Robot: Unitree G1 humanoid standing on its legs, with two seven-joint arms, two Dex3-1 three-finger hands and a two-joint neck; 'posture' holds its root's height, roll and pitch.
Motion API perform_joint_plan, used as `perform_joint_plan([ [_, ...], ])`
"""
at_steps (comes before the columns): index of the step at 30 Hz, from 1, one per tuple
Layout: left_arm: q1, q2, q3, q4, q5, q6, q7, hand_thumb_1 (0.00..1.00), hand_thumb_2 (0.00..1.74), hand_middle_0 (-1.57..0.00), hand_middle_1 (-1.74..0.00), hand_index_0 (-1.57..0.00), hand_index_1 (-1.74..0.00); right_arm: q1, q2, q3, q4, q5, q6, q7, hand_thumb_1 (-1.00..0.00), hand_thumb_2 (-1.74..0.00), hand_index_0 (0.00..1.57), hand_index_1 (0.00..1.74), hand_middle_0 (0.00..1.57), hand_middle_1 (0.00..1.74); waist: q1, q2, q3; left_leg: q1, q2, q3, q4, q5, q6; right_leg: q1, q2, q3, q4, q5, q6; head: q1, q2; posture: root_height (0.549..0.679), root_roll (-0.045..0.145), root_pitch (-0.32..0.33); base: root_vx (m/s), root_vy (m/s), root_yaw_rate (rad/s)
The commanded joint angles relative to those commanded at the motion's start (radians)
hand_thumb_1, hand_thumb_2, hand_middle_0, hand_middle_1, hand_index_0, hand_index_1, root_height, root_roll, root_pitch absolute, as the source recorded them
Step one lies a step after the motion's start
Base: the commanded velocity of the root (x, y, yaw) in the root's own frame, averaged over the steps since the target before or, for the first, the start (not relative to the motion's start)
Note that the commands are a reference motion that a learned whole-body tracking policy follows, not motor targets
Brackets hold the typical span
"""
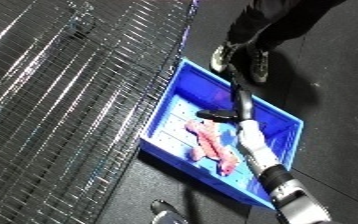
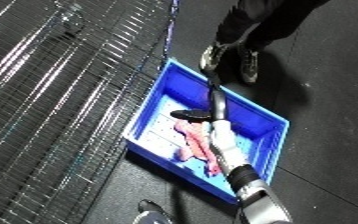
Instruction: Pick up the object and place it into the box
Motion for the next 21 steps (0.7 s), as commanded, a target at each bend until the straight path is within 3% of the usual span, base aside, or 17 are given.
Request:
perform_joint_plan([
  [8,0.029,-0.012,0.017,-0.016,0.007,0.026,-0.011,1.00,1.74,-1.57,-1.74,-1.57,-1.74,0.048,0.044,0.062,-0.259,-0.152,0.024,0.028,0.00,0.00,0.00,0.00,0.00,0.00,0.019,-0.024,0.001,-0.005,0.007,-0.005,0.008,0.000,0.0025,-0.003,0.0064,-0.002,0.014,-0.011,-0.0017,-0.089,0.020,0.649,0.091,-0.117,-0.002,-0.011,0.031],
  [13,0.045,-0.013,0.023,-0.032,0.011,0.045,-0.022,1.00,1.74,-1.57,-1.74,-1.57,-1.74,0.070,0.046,0.121,-0.405,-0.247,0.053,0.077,0.00,0.00,0.00,0.00,0.00,0.00,0.043,-0.041,0.000,-0.009,0.010,-0.014,0.015,0.001,0.0037,0.001,0.0101,-0.008,0.024,-0.020,-0.0025,-0.180,0.016,0.647,0.087,-0.123,0.003,-0.018,0.081],
  [20,0.046,-0.002,0.019,-0.037,0.018,0.060,-0.029,1.00,1.74,-1.57,-1.74,-1.57,-1.74,0.054,0.034,0.204,-0.489,-0.304,0.080,0.125,0.00,0.00,0.00,0.00,0.00,0.00,0.083,-0.069,-0.001,-0.020,0.013,-0.032,0.025,0.006,0.0054,0.005,0.0143,-0.020,0.039,-0.028,-0.0021,-0.352,-0.008,0.645,0.079,-0.132,-0.004,-0.029,0.131],
  [21,0.042,-0.001,0.016,-0.034,0.021,0.062,-0.029,1.00,1.74,-1.57,-1.74,-1.57,-1.74,0.048,0.032,0.217,-0.492,-0.309,0.082,0.129,0.00,0.00,0.00,0.00,0.00,0.00,0.089,-0.073,-0.001,-0.022,0.014,-0.035,0.026,0.007,0.0055,0.005,0.0151,-0.022,0.041,-0.029,-0.0020,-0.444,-0.006,0.645,0.078,-0.133,-0.007,-0.034,0.160],
])
